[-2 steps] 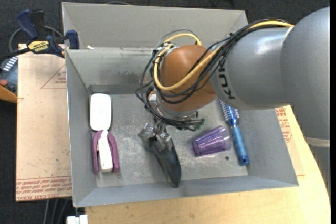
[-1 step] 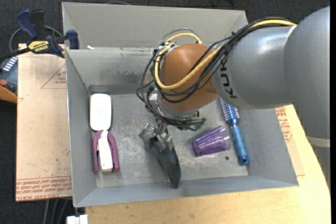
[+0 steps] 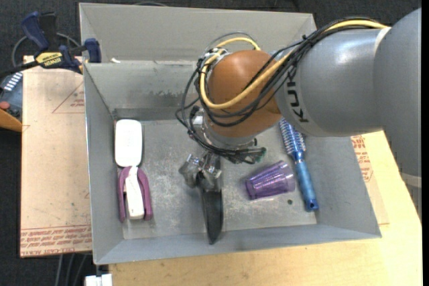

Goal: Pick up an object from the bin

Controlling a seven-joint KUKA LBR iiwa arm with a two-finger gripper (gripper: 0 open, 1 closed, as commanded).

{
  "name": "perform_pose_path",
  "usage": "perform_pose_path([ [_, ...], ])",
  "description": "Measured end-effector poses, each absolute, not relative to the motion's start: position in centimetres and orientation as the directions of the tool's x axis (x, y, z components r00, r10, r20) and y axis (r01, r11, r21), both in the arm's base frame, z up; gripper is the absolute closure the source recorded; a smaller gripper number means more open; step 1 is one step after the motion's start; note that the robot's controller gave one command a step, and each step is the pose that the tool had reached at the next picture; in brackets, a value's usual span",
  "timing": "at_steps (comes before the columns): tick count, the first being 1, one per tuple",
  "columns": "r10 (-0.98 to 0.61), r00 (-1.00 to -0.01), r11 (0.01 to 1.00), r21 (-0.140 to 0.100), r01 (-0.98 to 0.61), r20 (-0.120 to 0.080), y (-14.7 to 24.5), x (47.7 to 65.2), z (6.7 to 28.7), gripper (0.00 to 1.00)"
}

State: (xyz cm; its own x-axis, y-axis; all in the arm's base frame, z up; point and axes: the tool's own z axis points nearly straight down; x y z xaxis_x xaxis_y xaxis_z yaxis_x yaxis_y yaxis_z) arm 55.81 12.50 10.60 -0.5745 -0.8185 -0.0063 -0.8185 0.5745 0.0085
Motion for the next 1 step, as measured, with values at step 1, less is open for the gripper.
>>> perform_pose_path([
  [1,-0.819,-0.574,0.574,0.007,-0.819,-0.009,12.53,55.89,12.68,1.00],
])
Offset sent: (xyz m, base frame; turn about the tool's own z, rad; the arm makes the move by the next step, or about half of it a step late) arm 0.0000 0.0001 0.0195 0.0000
